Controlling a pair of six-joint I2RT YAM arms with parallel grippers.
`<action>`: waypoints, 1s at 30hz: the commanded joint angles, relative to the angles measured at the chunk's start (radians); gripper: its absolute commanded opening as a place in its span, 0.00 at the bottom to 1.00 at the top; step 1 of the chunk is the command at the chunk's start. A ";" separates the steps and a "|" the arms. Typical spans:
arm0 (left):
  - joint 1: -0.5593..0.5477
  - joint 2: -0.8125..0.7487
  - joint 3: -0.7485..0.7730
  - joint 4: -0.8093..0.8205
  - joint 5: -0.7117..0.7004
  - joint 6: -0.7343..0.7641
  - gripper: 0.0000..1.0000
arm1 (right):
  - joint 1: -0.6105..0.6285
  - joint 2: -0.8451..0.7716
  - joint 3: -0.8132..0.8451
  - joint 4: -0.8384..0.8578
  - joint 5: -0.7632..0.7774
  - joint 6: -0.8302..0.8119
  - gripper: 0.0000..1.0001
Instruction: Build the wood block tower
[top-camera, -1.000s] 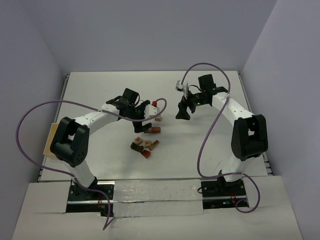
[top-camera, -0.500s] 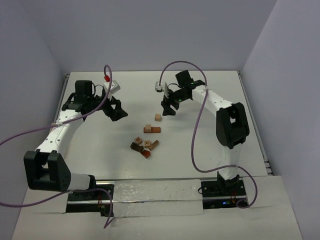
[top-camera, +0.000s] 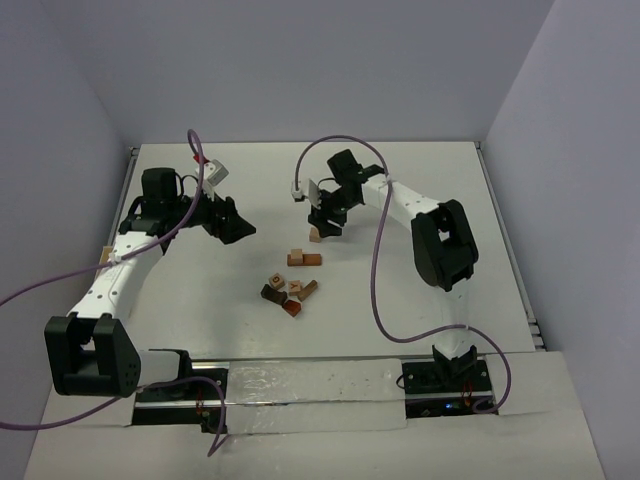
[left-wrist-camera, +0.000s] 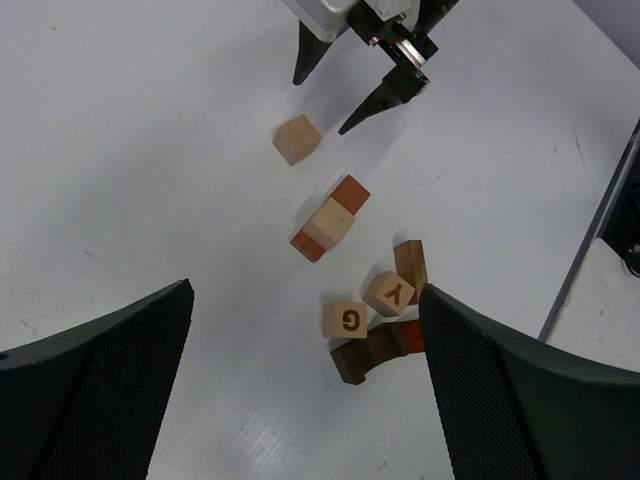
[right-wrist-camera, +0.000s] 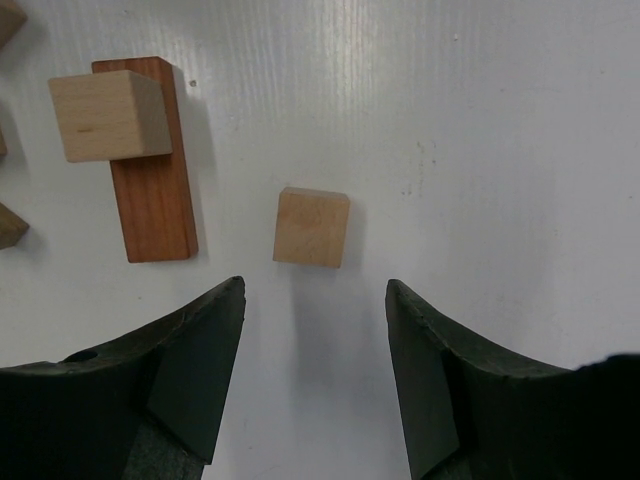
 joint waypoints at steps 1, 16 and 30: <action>0.009 -0.015 0.001 0.073 -0.039 -0.033 0.99 | 0.022 0.027 0.054 -0.020 0.053 -0.038 0.65; 0.009 0.003 0.009 0.065 -0.038 -0.017 0.99 | 0.069 0.093 0.146 -0.083 0.106 -0.072 0.65; 0.009 0.019 0.019 0.068 -0.042 -0.013 0.99 | 0.089 0.134 0.195 -0.135 0.121 -0.099 0.55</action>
